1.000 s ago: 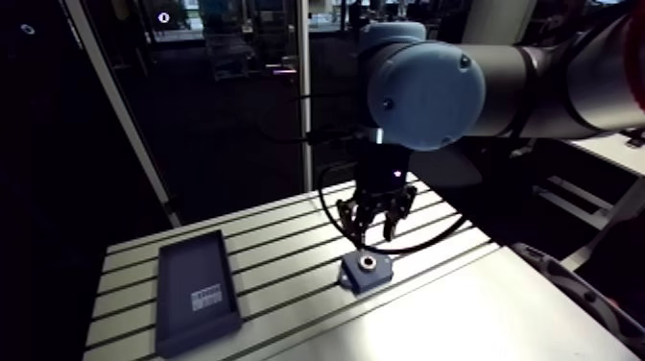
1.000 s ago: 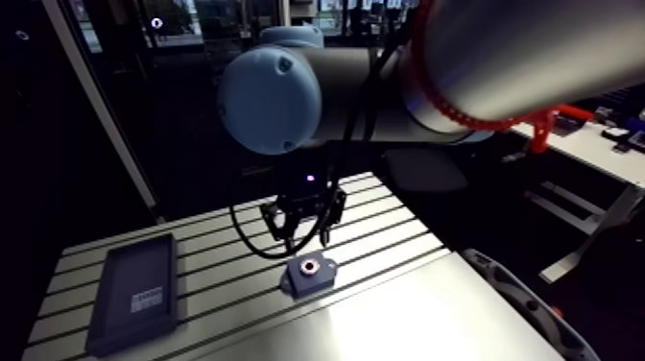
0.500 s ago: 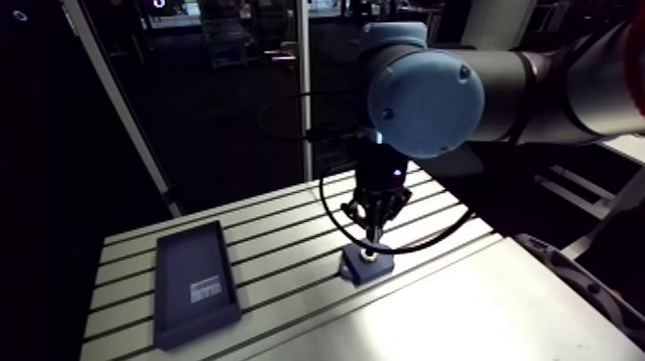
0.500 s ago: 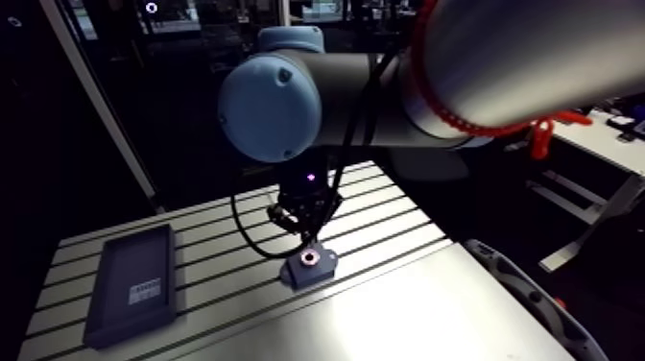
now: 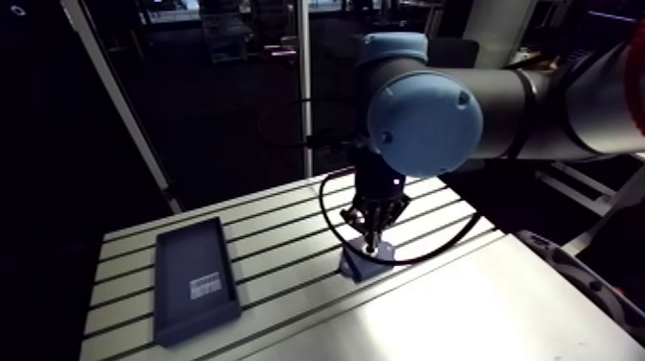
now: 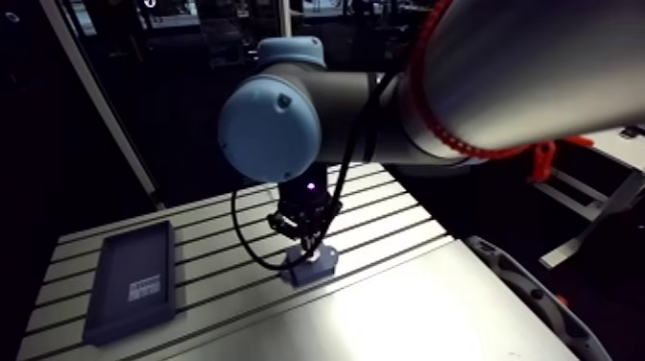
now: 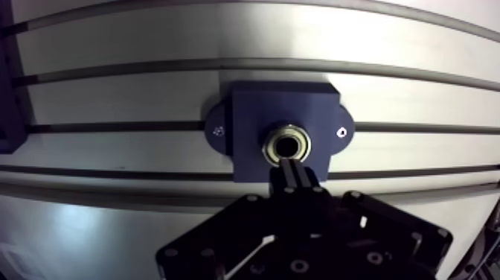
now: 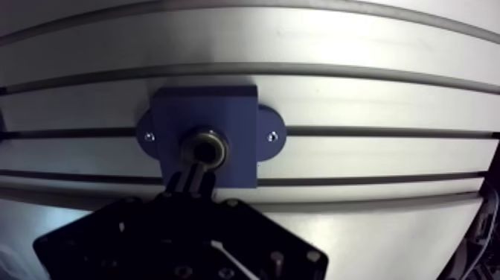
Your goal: Pick up the bearing and press it into the housing until flush.
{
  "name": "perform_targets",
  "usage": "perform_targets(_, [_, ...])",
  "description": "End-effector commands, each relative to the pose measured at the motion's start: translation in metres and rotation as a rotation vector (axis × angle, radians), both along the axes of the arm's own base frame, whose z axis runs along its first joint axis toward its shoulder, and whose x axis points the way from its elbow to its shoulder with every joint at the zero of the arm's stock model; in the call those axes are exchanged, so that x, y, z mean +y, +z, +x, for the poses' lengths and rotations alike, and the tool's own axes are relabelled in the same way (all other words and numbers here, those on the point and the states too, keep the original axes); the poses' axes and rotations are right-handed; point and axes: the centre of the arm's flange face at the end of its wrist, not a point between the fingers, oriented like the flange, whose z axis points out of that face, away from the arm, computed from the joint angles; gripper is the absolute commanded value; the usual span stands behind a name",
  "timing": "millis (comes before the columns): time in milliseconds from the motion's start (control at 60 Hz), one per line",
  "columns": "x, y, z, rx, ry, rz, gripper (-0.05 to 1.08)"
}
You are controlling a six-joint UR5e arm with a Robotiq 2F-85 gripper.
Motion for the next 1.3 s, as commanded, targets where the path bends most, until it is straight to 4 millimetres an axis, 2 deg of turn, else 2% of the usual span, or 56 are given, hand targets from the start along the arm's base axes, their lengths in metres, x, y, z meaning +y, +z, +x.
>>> perform_targets(17, [0.0, -0.011, 0.0, -0.002, -0.001, 0.0, 1.08])
perform_targets(1300, [0.001, -0.022, -0.002, 0.007, 0.002, 0.002, 1.07])
